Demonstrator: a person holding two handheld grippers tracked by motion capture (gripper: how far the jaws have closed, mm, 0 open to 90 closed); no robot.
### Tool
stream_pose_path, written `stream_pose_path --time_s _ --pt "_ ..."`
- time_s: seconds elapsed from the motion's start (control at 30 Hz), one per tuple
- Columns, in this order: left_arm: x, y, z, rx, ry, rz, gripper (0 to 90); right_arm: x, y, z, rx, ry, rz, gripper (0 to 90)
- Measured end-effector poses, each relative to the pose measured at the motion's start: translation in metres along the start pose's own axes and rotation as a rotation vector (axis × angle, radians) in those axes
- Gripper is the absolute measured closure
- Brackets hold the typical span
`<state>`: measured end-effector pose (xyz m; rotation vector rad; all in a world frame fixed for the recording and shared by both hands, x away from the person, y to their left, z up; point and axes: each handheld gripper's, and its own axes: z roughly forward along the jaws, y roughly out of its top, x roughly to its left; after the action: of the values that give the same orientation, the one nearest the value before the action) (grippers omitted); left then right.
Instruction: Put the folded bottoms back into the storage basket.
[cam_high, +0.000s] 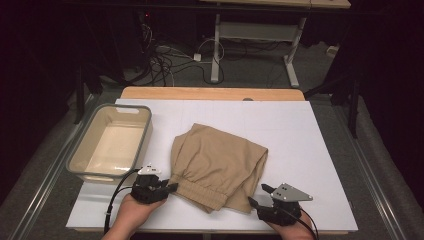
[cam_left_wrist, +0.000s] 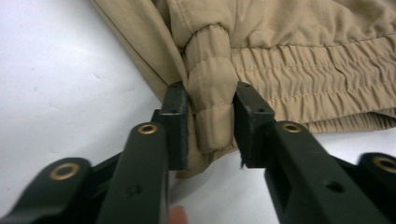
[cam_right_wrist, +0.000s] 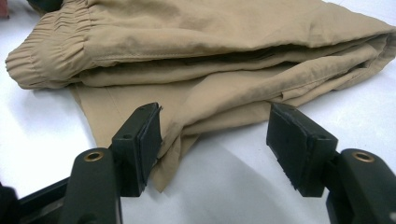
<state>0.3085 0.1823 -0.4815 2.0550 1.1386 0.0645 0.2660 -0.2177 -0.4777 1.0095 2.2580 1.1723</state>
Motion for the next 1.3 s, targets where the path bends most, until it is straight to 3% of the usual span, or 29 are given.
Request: stream_pose_path --time_s 0.1,0.27,0.37,0.43,0.53,0.73,0.93,1.03,1.17,1.3 --pt "-0.003 -0.003 0.000 -0.021 0.005 0.029 75.9 0.000 0.000 0.001 -0.011 -0.005 0.005 34.5" --pt "-0.004 -0.004 -0.002 -0.045 0.023 0.104 78.0 -0.003 0.002 -0.003 -0.056 -0.008 0.035 30.2" --pt "0.001 -0.002 -0.008 -0.049 0.056 0.157 78.1 -0.005 0.002 -0.005 -0.079 -0.017 0.046 25.8" --pt "0.008 -0.002 -0.011 -0.059 0.082 0.168 78.0 -0.007 0.002 -0.006 -0.087 -0.026 0.050 22.8" --pt "0.011 -0.006 -0.009 -0.082 0.088 0.200 77.9 -0.011 0.003 -0.007 -0.106 -0.044 0.067 19.0" --pt "0.010 -0.009 -0.008 -0.096 0.100 0.216 77.0 -0.028 0.014 0.005 -0.127 -0.089 0.107 15.4" --pt "0.010 -0.009 -0.008 -0.096 0.099 0.218 76.9 -0.053 0.039 0.032 -0.111 -0.163 0.144 14.7" --pt "0.011 -0.009 -0.008 -0.097 0.091 0.212 76.9 -0.064 0.052 0.049 -0.086 -0.201 0.163 17.9" --pt "0.012 -0.009 -0.008 -0.094 0.084 0.205 76.9 -0.076 0.065 0.068 -0.043 -0.222 0.210 29.5" --pt "0.013 -0.009 -0.008 -0.091 0.074 0.201 76.9 -0.086 0.070 0.085 0.041 -0.247 0.236 35.1"
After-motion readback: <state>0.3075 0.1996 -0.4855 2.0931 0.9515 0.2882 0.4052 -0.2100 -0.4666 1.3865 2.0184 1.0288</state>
